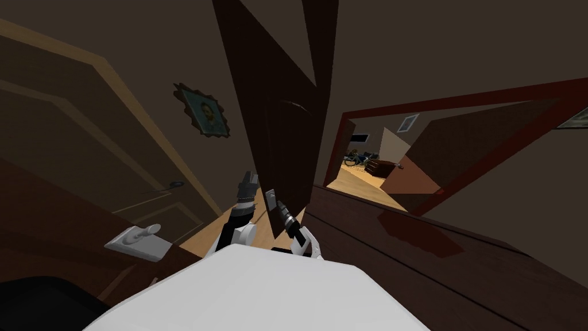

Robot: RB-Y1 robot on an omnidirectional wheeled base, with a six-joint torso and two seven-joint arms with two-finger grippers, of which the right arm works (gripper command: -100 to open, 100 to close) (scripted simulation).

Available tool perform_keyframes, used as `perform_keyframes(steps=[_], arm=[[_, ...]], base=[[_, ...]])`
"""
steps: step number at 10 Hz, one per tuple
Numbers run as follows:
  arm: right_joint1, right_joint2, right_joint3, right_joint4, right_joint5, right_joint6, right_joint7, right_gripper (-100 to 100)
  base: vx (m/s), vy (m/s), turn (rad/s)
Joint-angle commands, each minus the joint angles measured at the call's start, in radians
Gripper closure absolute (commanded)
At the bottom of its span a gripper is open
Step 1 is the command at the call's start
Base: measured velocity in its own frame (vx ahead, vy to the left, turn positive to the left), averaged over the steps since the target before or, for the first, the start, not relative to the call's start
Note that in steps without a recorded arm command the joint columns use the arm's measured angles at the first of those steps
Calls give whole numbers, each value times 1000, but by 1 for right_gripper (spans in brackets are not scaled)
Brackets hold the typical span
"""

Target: Push the door open

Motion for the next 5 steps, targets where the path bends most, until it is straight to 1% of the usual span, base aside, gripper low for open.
perform_keyframes(steps=[1,2,3,4,5], arm=[[-6,6,-6,4,-1,1,2,-100],[-9,21,-9,6,-1,1,2,-100],[-12,40,-12,8,-2,1,3,-100],[-14,58,-13,9,-2,1,4,-100],[-11,48,-12,3,-1,5,4,-100]], base=[[188,205,21],[166,178,18],[143,154,22],[101,120,12],[41,50,-2]])
